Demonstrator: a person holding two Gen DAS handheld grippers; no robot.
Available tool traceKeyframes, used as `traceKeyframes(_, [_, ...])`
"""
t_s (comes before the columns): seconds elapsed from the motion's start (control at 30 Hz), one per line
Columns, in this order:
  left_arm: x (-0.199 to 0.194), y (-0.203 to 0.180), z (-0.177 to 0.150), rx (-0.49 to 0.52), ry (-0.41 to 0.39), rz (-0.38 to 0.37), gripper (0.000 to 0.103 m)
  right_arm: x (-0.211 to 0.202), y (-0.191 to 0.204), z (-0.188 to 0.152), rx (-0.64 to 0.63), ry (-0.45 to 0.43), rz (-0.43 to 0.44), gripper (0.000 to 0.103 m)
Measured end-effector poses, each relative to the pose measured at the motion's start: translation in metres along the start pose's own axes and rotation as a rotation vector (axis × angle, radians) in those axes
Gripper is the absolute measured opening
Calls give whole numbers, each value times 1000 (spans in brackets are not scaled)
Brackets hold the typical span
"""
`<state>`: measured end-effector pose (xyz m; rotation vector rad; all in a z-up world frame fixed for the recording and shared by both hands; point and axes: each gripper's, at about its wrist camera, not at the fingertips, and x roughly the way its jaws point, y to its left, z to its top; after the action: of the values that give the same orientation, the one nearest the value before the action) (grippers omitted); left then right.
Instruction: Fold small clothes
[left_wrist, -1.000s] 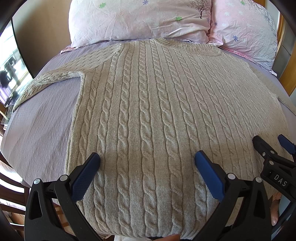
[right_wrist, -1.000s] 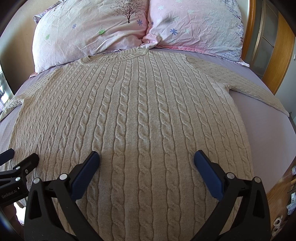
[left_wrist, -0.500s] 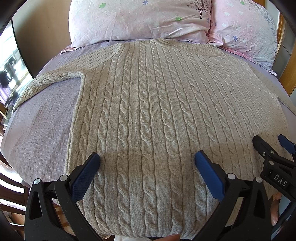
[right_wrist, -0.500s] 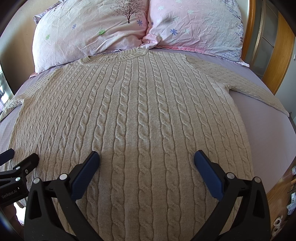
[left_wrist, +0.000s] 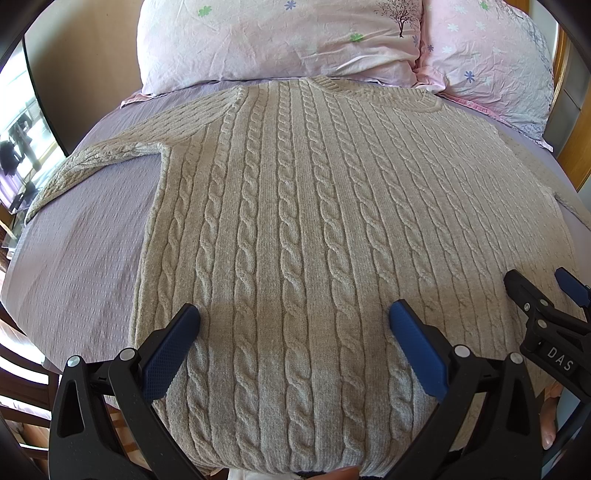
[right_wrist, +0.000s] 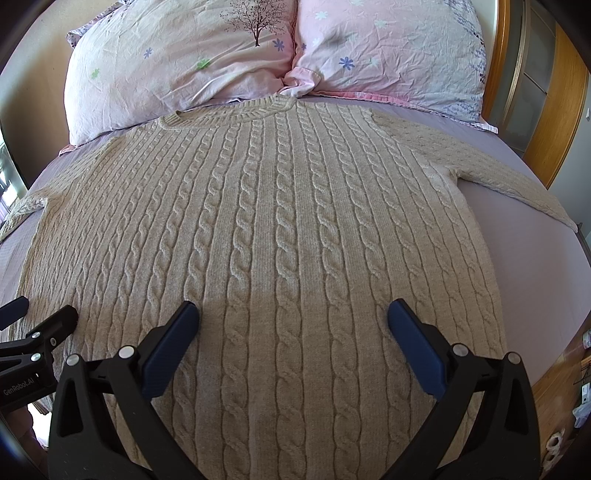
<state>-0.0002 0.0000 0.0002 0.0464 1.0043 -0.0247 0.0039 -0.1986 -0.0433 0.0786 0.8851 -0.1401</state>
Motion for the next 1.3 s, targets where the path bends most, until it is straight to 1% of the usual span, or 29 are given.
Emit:
traceKeyframes(0.53, [0, 0, 0, 0, 2, 0, 102, 1, 1, 1, -7, 3, 4, 101])
traceKeyframes(0.67, [0, 0, 0, 1, 2, 0, 102, 0, 0, -2, -27, -11, 17, 101])
traceKeyframes(0.7, [0, 0, -1, 0, -3, -2, 102, 2, -1, 0, -45, -31, 30, 101])
traceKeyframes(0.73, [-2, 0, -2, 0, -14, -5, 102, 1, -3, -3, -72, -69, 62, 101])
traceKeyframes(0.77, [-1, -1, 0, 0, -15, -2, 102, 1, -8, -4, -108, -93, 107, 101])
traceKeyframes(0.8, [-2, -1, -2, 0, -25, -1, 102, 0, -16, -1, -118, -94, 153, 101])
traceKeyframes(0.83, [-3, -1, -3, 3, -36, 1, 102, -1, -31, 4, -89, -91, 206, 101])
traceKeyframes(0.87, [-3, -2, -2, 7, -39, 1, 102, -7, -53, 10, -22, -108, 251, 101])
traceKeyframes(0.9, [-5, -1, -4, 9, -40, -4, 102, -12, -80, 17, 64, -146, 275, 101])
traceKeyframes(0.93, [-6, 2, -3, 1, -44, -25, 102, -17, -115, 25, 169, -192, 273, 101])
traceKeyframes(1.0, [-8, 14, 2, -39, -81, -85, 102, -22, -184, 37, 368, -248, 199, 101])
traceKeyframes(1.03, [-12, 24, 6, -75, -122, -123, 102, -21, -220, 41, 471, -259, 165, 99])
traceKeyframes(1.07, [-14, 32, 10, -107, -159, -150, 102, -19, -257, 44, 578, -263, 141, 89])
traceKeyframes(1.1, [-17, 42, 13, -139, -200, -179, 102, -14, -291, 45, 676, -254, 124, 76])
traceKeyframes(1.17, [-19, 63, 20, -211, -285, -262, 102, 1, -352, 45, 860, -231, 81, 62])
traceKeyframes(1.2, [-19, 76, 24, -251, -317, -308, 102, 8, -379, 42, 943, -215, 55, 59])
traceKeyframes(1.23, [-19, 85, 29, -281, -335, -326, 102, 16, -401, 38, 1017, -201, 35, 57])
traceKeyframes(1.3, [-19, 101, 37, -318, -361, -299, 102, 31, -433, 32, 1116, -183, 29, 55])
